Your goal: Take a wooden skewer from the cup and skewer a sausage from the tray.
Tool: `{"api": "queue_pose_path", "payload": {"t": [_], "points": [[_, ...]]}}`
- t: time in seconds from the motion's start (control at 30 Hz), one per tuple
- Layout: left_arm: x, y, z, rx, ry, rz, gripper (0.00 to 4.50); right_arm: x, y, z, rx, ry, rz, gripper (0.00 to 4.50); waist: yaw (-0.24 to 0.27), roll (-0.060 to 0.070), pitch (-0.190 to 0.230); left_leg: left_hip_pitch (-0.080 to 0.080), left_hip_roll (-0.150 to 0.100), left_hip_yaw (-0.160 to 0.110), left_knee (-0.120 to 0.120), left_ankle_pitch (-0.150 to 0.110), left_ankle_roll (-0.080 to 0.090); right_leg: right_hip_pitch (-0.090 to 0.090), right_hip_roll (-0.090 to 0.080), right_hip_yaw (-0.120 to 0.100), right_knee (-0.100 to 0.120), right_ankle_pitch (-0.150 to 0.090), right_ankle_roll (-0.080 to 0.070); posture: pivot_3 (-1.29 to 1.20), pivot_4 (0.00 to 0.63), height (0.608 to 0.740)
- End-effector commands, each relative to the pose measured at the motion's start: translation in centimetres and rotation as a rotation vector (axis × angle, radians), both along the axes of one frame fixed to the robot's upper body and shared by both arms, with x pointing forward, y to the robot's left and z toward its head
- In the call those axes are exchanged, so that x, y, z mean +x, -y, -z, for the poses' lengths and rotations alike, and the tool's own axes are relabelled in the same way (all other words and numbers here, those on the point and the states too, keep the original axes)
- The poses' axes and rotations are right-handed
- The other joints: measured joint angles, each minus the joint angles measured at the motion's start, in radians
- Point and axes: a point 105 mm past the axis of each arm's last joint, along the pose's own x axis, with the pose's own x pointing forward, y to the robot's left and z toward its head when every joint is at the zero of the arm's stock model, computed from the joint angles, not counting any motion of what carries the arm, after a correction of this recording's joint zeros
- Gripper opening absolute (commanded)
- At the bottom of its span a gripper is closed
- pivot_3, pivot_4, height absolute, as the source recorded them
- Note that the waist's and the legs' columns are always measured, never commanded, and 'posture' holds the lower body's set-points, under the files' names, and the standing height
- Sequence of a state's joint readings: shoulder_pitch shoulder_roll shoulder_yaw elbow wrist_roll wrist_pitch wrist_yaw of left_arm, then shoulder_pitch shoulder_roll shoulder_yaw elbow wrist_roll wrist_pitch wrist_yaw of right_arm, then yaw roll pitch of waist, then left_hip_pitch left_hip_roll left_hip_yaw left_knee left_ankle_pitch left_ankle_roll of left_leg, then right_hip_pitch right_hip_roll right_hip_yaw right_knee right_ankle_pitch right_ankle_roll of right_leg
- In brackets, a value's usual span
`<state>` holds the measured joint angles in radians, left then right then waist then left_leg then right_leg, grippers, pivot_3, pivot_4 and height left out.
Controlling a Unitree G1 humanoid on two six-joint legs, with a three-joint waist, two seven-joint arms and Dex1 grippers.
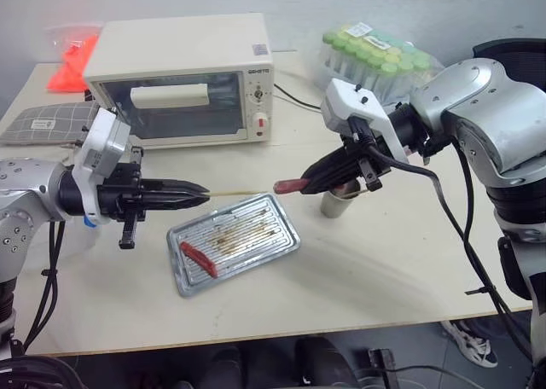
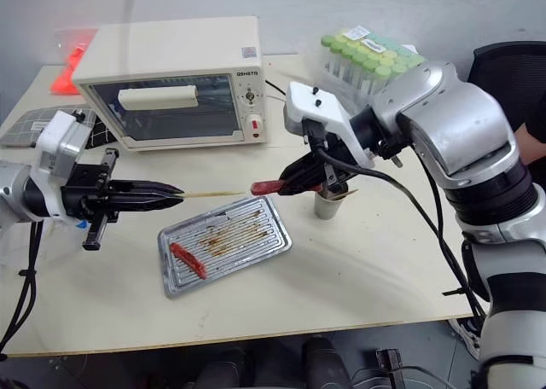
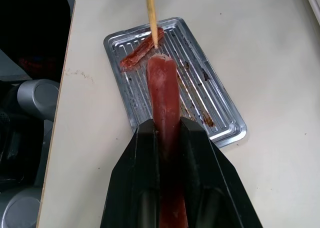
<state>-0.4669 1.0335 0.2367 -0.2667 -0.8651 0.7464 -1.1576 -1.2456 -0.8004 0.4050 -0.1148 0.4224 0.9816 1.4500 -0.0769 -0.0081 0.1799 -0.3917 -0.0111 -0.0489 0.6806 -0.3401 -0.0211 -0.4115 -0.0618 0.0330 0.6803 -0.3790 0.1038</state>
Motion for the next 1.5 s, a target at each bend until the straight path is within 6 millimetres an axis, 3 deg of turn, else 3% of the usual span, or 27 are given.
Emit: {"api": "queue_pose_path", "payload": {"t": [0.03, 0.43, 0.67, 0.9, 1.03, 1.17, 1.27, 1.5], "points": [[-0.4, 0.6, -1.2, -0.006, 0.069, 0.033, 0.00, -0.7, 0.1, -1.5, 0.035, 0.053, -0.024, 0.32, 0.000, 0.000, 0.000, 0.000, 0.000, 0.000, 0.000, 0.000, 0.000, 0.000, 0.000, 0.000, 0.000, 0.000, 0.000, 0.00, 0.150, 0.740], [-0.1, 1.3, -1.1, -0.015, 0.070, 0.060, 0.00, -0.2, 0.2, -1.1, 0.049, 0.052, -0.018, 0.32, -0.001, 0.000, 0.000, 0.000, 0.000, 0.000, 0.001, 0.000, 0.000, 0.000, 0.000, 0.000, 0.001, 0.000, 0.000, 0.00, 0.150, 0.740], [0.2, 1.3, -1.1, -0.014, 0.071, 0.059, 0.00, 2.7, 0.6, 0.4, 0.057, 0.042, -0.001, 0.32, -0.003, 0.000, 0.000, 0.000, 0.000, 0.000, 0.001, 0.000, 0.000, 0.000, 0.000, 0.000, 0.001, 0.000, 0.000, 0.00, 0.150, 0.740], [0.4, 1.4, -1.3, -0.015, 0.084, 0.062, 0.00, 3.7, 1.5, 0.7, 0.053, 0.041, -0.007, 0.32, -0.004, 0.000, 0.000, 0.000, -0.001, 0.000, 0.002, 0.000, 0.000, 0.000, 0.000, 0.000, 0.002, 0.000, 0.000, 0.00, 0.150, 0.740], [0.4, 0.3, -1.4, -0.001, 0.082, 0.023, 0.00, 4.4, 3.0, 0.9, 0.044, 0.041, 0.013, 0.32, -0.006, 0.000, 0.000, 0.000, -0.001, 0.000, 0.002, 0.000, 0.000, 0.000, 0.000, 0.000, 0.002, 0.000, 0.000, 0.00, 0.150, 0.740], [0.7, -1.3, -1.1, 0.014, 0.078, -0.036, 0.00, 4.1, 3.8, 0.3, 0.040, 0.045, 0.009, 0.32, -0.006, 0.000, 0.000, 0.000, -0.001, 0.000, 0.003, 0.000, 0.000, -0.001, 0.000, -0.001, 0.002, 0.000, 0.000, 0.00, 0.150, 0.740], [1.2, -1.9, -1.1, 0.010, 0.090, -0.074, 0.00, 3.7, 3.1, 0.0, 0.038, 0.044, -0.002, 0.32, -0.006, 0.000, 0.000, 0.000, -0.001, 0.000, 0.002, 0.000, 0.000, -0.001, 0.000, -0.001, 0.002, 0.000, 0.000, 0.00, 0.150, 0.740], [1.6, -1.5, -1.2, -0.004, 0.111, -0.074, 0.00, 3.3, 2.7, -0.5, 0.037, 0.067, 0.007, 0.32, -0.005, 0.000, 0.000, 0.000, -0.001, 0.000, 0.002, 0.000, 0.000, -0.001, 0.000, -0.001, 0.002, 0.000, 0.000, 0.00, 0.150, 0.740]]}}
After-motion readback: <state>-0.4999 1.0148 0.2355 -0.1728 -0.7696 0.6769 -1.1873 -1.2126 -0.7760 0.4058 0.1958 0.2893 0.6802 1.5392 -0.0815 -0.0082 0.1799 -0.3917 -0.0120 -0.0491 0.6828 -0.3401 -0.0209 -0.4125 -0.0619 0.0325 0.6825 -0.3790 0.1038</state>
